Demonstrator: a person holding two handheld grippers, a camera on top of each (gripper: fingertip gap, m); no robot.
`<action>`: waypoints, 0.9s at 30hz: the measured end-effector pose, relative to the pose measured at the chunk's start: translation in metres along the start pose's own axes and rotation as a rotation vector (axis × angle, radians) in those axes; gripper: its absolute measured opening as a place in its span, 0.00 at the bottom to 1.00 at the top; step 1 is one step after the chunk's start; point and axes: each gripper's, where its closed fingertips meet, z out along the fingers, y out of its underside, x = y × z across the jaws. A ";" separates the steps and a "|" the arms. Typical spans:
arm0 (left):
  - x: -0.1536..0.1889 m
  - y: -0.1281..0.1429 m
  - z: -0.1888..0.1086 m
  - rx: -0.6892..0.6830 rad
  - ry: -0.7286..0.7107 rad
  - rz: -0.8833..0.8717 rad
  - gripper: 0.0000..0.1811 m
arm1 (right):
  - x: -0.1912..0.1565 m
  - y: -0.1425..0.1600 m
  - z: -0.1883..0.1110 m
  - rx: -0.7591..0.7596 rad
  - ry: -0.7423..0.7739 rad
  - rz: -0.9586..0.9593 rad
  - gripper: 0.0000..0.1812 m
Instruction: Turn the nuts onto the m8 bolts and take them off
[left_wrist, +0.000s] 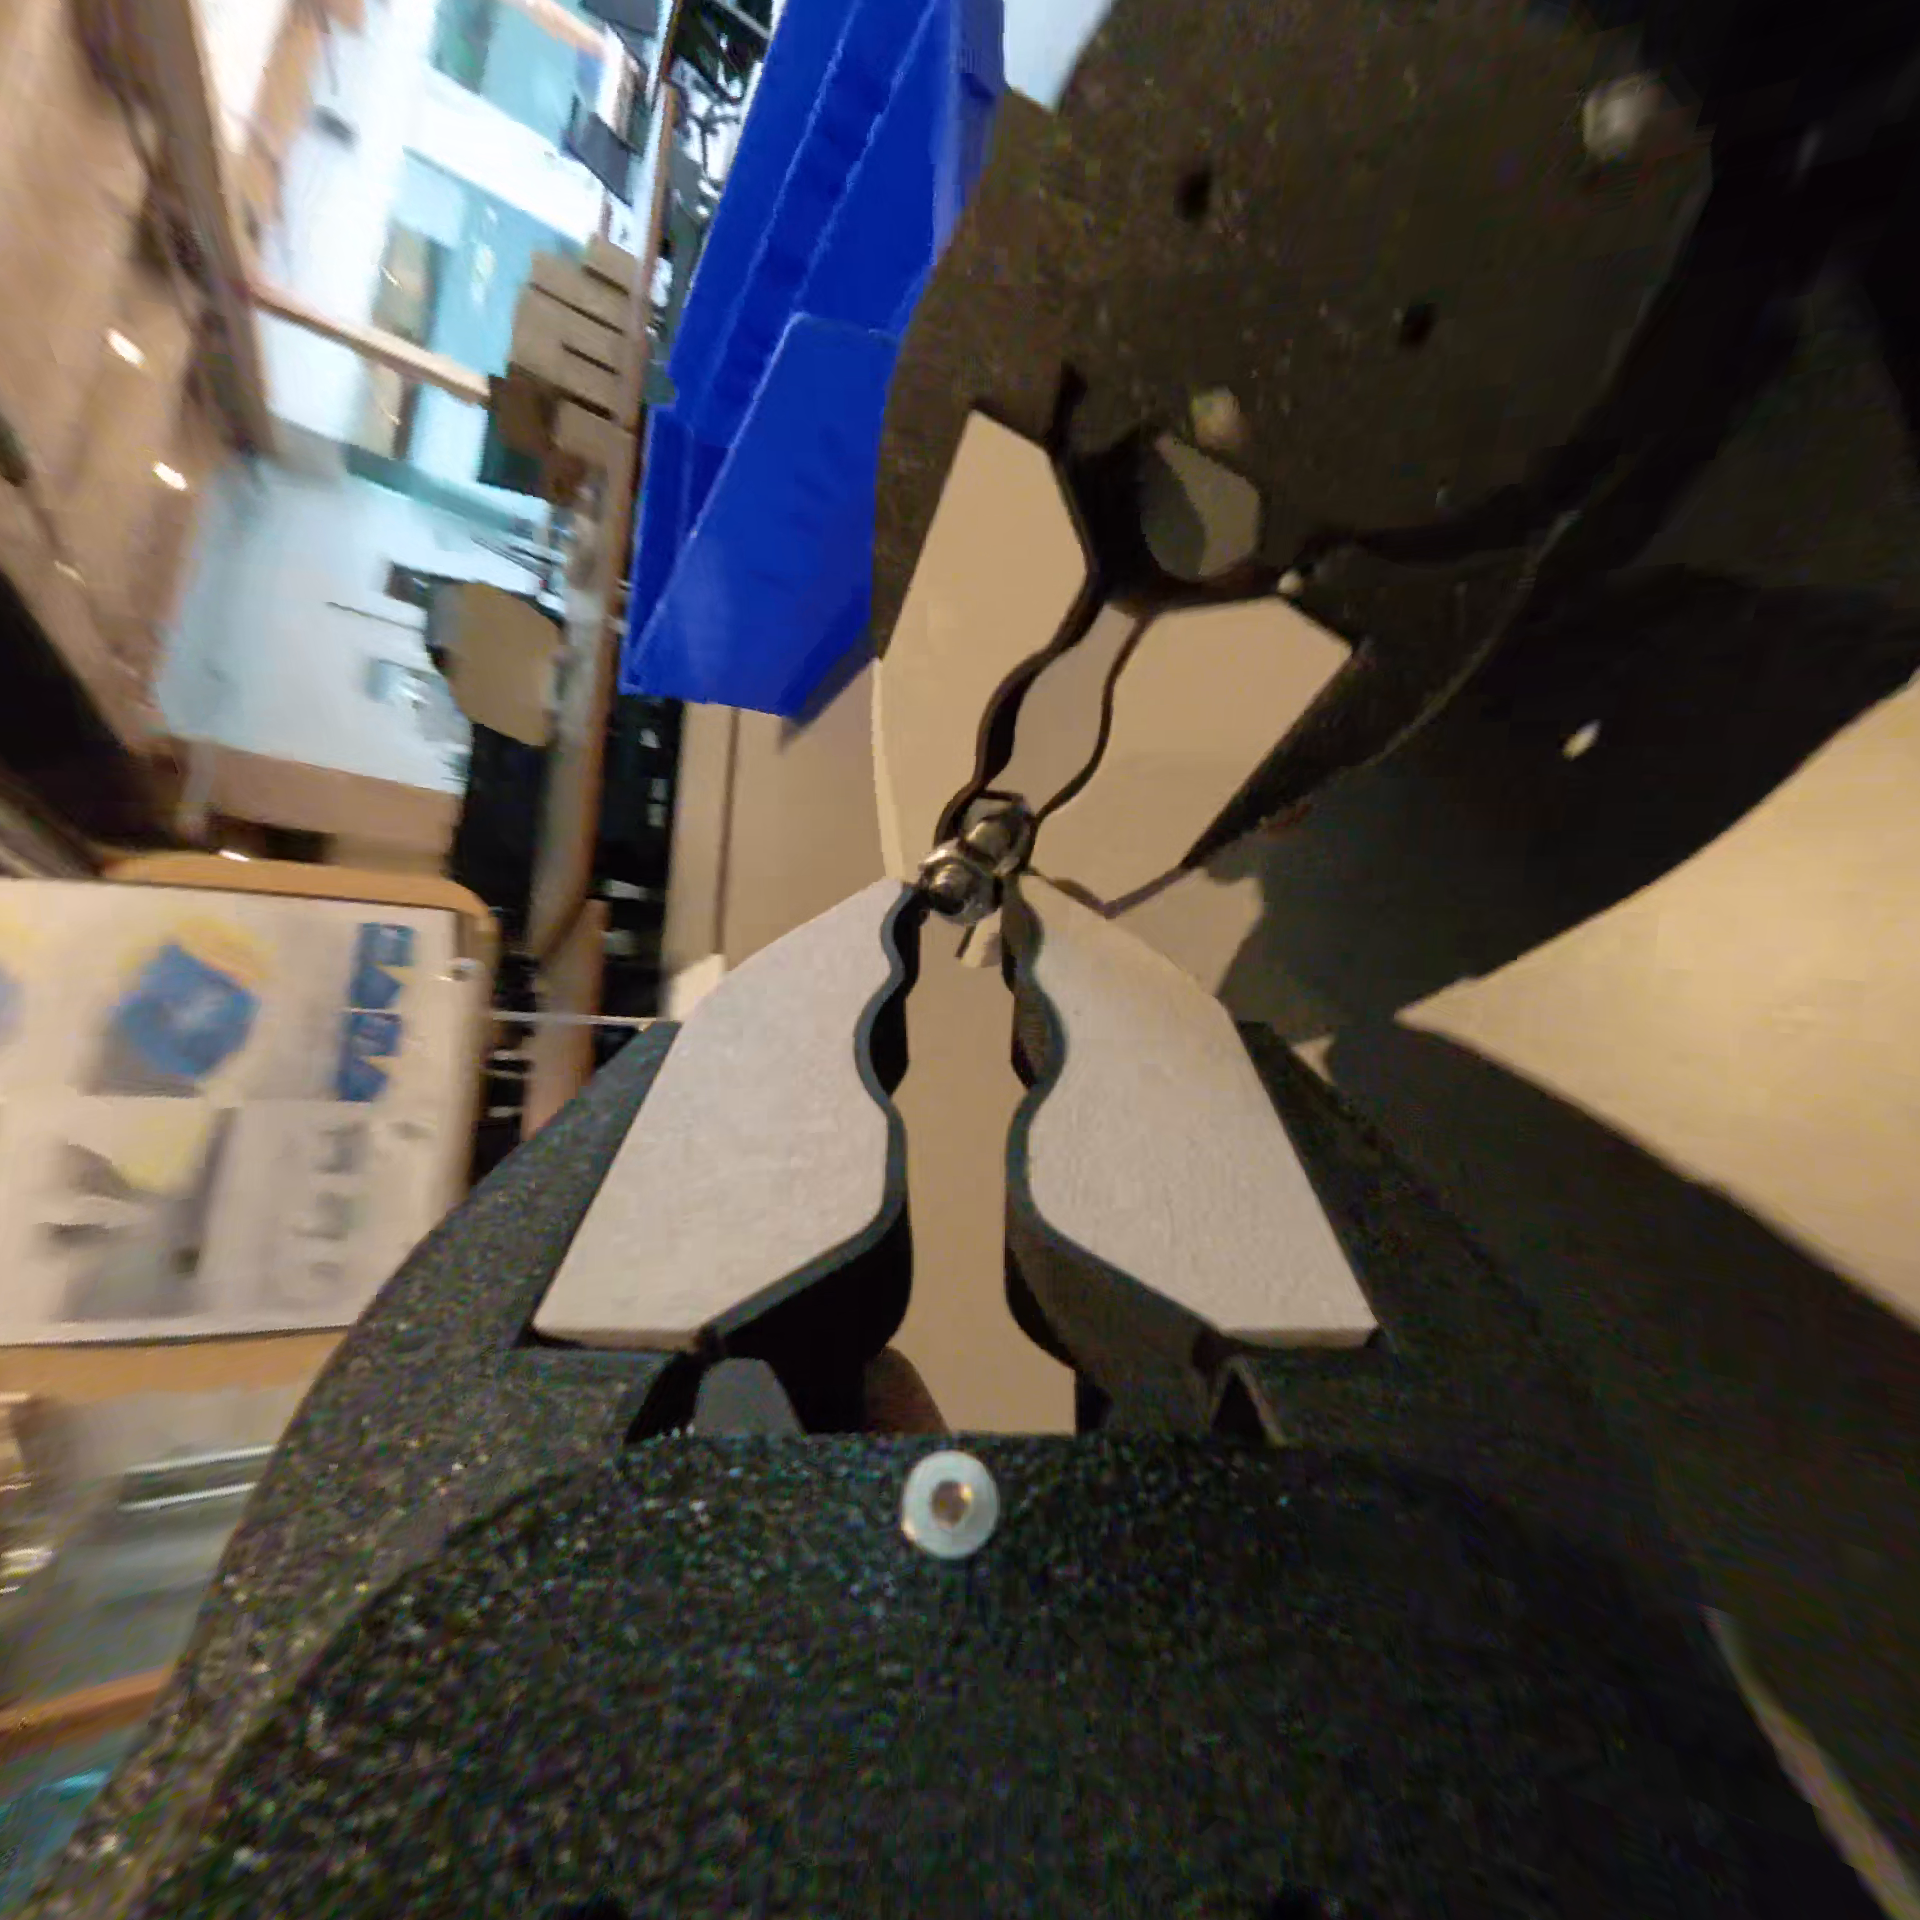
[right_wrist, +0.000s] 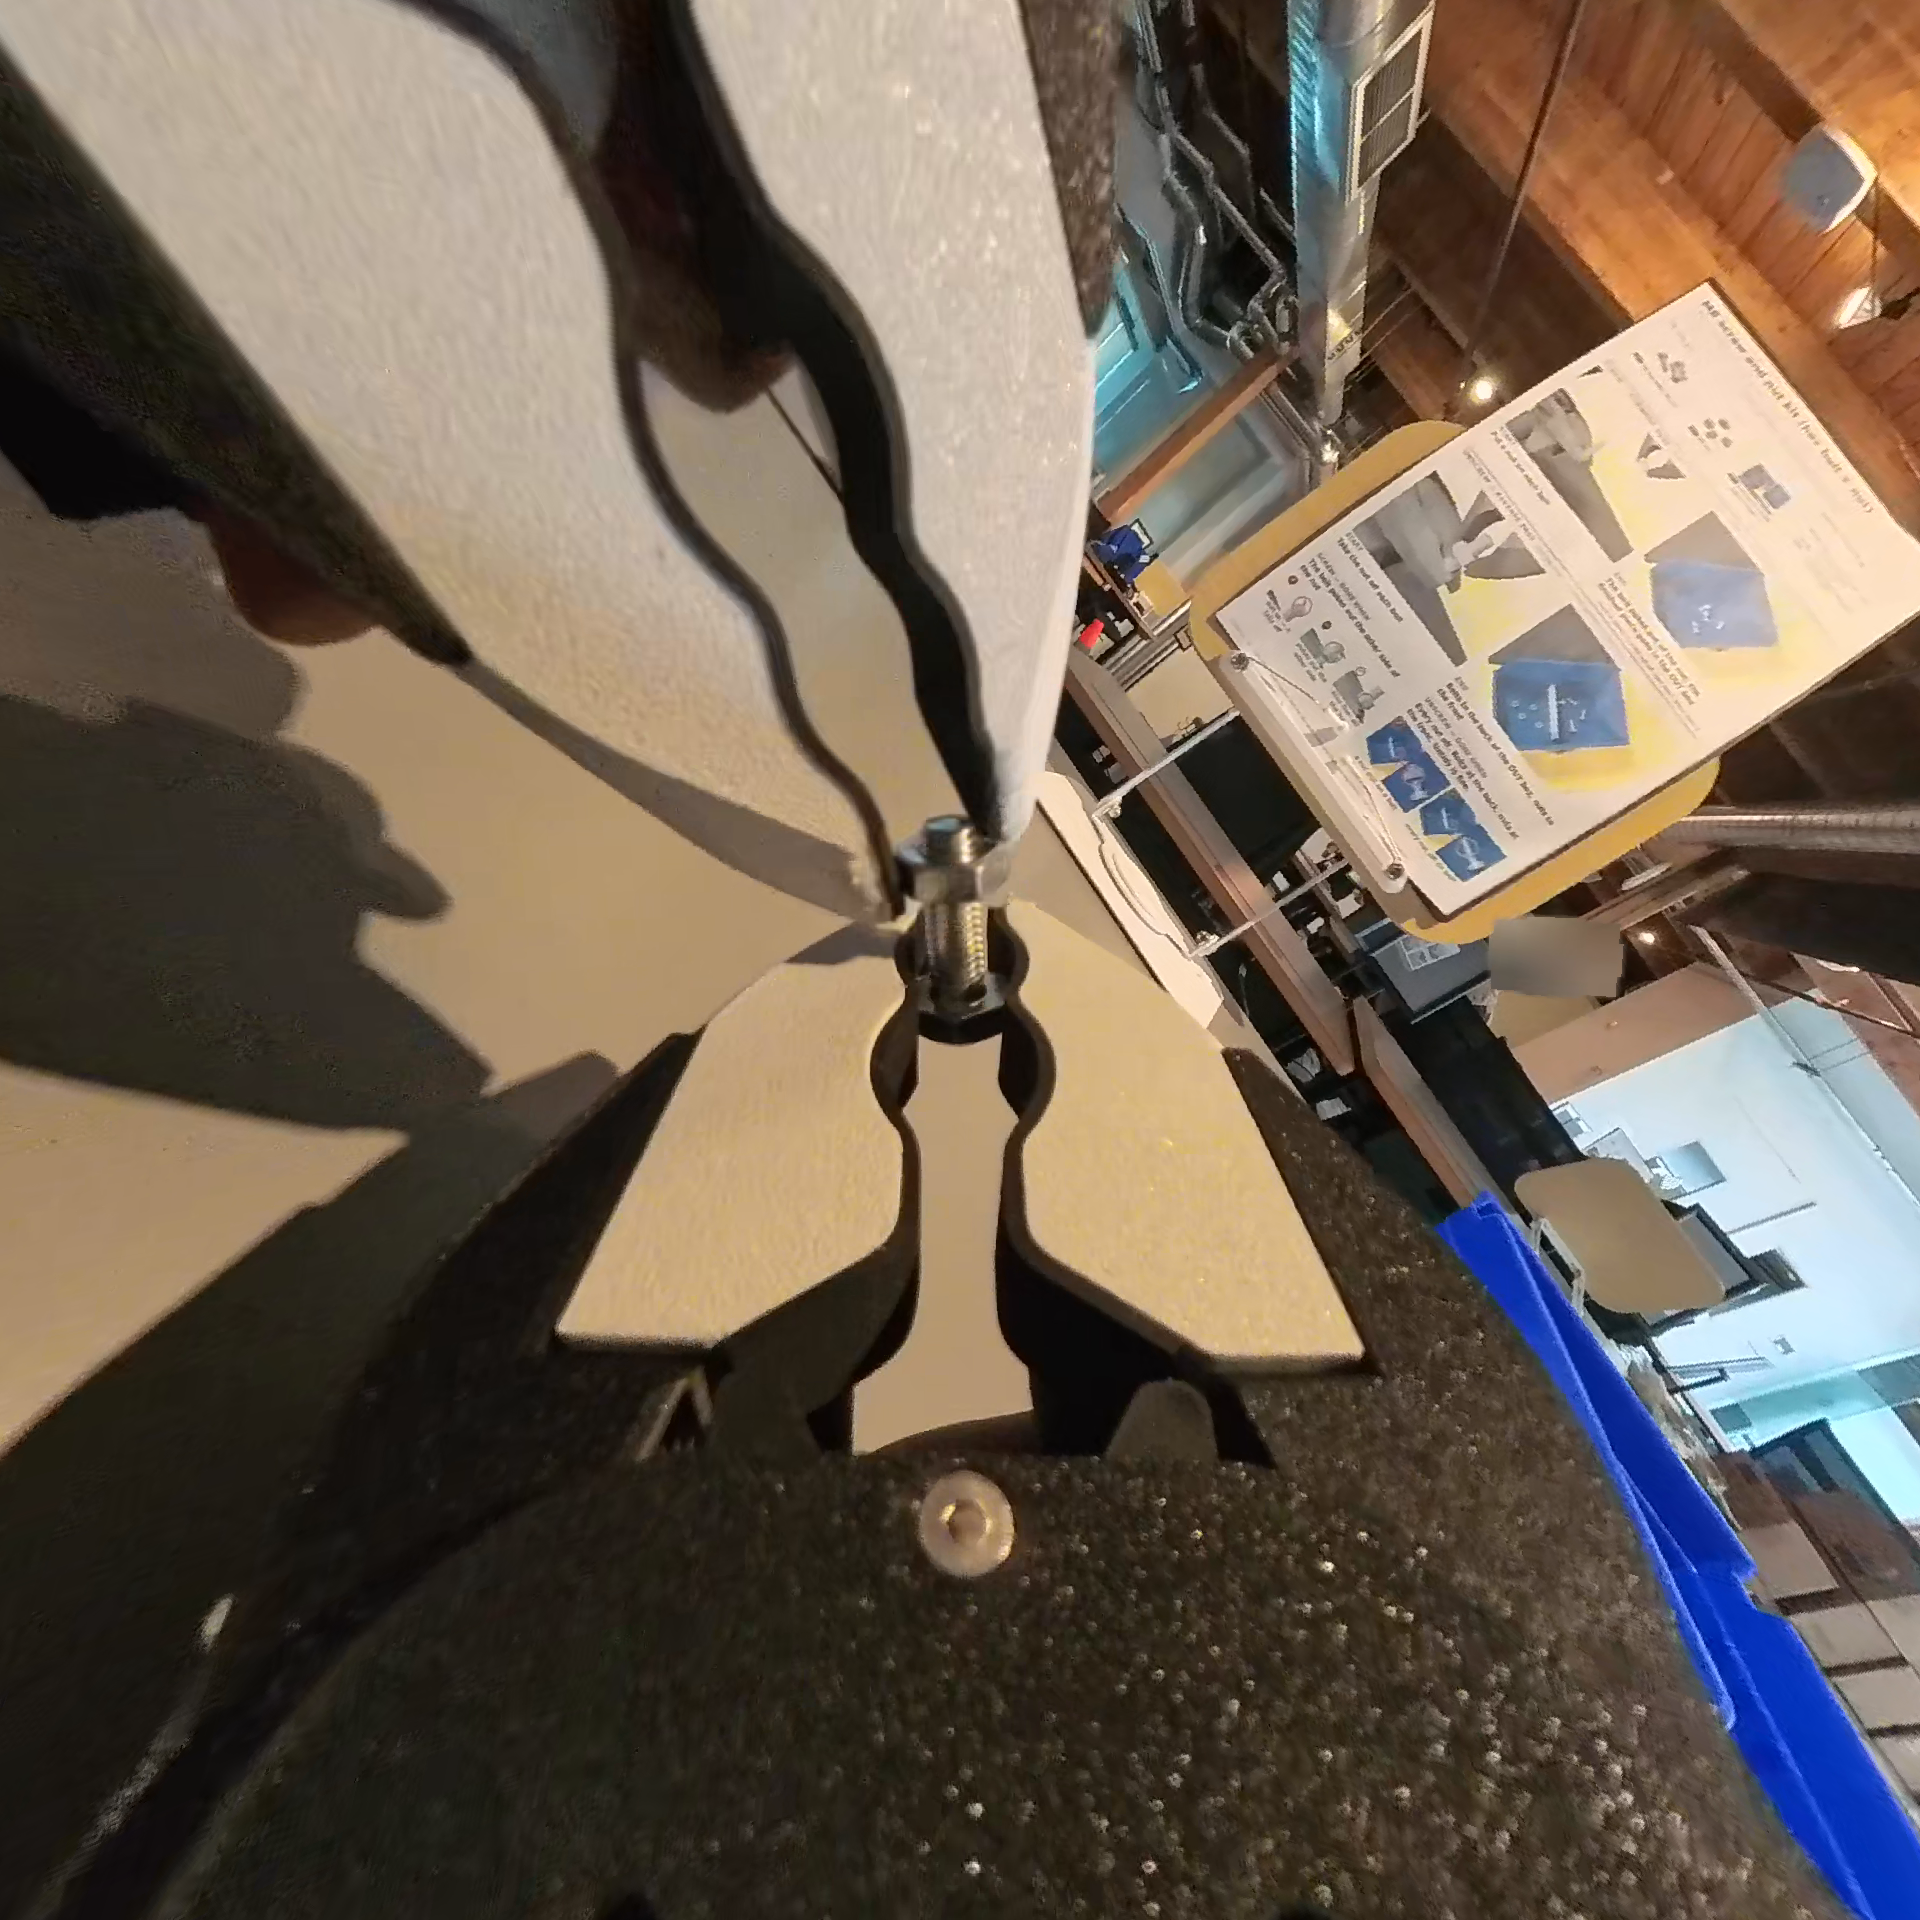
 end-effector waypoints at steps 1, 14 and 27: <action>-0.001 0.003 0.001 -0.016 -0.017 0.028 0.09 | 0.000 0.000 0.000 0.001 0.000 -0.002 0.05; -0.002 -0.014 -0.010 0.063 0.216 -0.750 0.15 | 0.002 0.000 0.000 0.004 0.004 0.015 0.05; 0.003 -0.005 0.000 0.074 0.080 -0.185 0.08 | -0.001 0.002 0.000 -0.006 -0.004 0.002 0.06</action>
